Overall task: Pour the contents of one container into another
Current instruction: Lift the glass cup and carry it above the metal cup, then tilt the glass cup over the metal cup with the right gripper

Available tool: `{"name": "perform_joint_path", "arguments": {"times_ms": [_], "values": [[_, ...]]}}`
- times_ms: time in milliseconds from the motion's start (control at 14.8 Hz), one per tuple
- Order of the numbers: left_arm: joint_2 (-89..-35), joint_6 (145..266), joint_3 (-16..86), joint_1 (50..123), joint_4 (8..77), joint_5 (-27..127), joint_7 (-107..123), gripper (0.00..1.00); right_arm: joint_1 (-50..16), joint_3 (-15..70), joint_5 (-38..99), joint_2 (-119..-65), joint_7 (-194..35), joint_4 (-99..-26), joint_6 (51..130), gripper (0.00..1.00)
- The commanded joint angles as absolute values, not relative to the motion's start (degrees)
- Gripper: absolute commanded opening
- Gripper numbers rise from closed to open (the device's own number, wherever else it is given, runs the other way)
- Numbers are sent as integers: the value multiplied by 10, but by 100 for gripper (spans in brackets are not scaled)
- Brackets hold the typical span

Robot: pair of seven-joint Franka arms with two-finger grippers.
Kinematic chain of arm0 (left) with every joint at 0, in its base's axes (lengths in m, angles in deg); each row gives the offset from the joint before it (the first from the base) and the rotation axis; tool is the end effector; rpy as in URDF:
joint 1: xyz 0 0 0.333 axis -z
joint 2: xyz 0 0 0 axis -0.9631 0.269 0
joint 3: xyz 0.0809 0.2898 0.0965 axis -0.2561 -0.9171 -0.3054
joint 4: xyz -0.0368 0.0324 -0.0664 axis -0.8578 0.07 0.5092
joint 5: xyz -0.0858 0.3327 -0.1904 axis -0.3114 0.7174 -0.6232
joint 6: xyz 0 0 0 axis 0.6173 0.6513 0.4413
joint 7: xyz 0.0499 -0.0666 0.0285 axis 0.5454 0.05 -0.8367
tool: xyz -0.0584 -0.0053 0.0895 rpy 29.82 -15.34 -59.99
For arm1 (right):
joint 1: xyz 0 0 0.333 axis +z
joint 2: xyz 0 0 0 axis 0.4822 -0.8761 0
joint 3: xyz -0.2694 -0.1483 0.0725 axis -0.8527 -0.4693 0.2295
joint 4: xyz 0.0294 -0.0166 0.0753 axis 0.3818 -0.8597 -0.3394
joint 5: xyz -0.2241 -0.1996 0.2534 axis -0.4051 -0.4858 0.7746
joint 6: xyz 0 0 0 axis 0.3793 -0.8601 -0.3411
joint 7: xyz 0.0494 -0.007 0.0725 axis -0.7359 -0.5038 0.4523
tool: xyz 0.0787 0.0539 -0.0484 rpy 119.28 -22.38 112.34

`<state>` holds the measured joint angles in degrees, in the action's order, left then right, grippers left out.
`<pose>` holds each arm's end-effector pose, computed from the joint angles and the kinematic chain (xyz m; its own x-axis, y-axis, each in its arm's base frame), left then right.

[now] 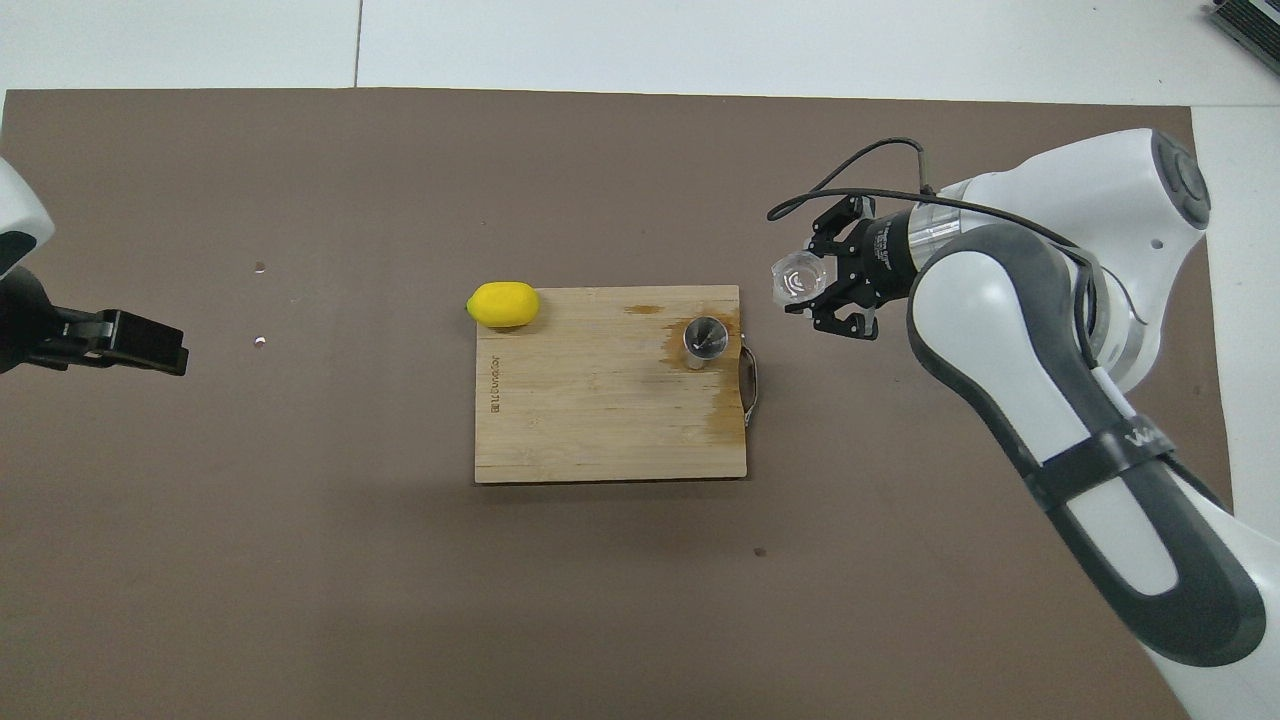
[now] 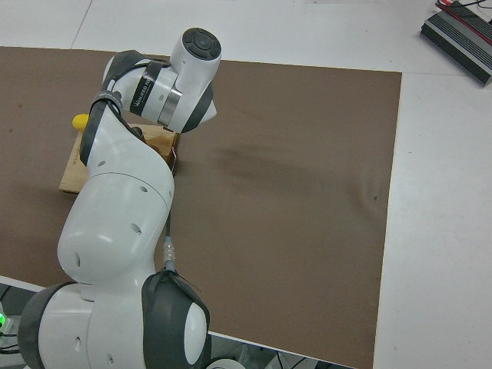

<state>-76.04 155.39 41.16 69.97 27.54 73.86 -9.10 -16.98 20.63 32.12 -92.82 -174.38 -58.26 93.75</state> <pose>0.5276 -0.0456 0.6189 0.9933 -0.1055 -0.0478 -0.1051 -0.9944 0.0107 0.6290 0.1600 0.4291 0.0024 -0.8792 -0.4764 -0.9991 0.0178 -0.0379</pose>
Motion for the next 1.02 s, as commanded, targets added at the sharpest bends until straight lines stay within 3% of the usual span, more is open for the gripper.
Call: {"name": "perform_joint_path", "arguments": {"times_ms": [0, 474, 949], "values": [[-767, 1548, 415, 689, 276, 744, -96, 100, -150, 205, 265, -933, -1769, -557, 940, 0], [-768, 1550, 442, 659, 277, 744, -99, 100, -82, 206, 94, -935, -1779, -546, 942, 0], [-769, 1551, 442, 665, 283, 744, -95, 100, -64, 207, 26, -935, -1782, -547, 963, 0]]}}
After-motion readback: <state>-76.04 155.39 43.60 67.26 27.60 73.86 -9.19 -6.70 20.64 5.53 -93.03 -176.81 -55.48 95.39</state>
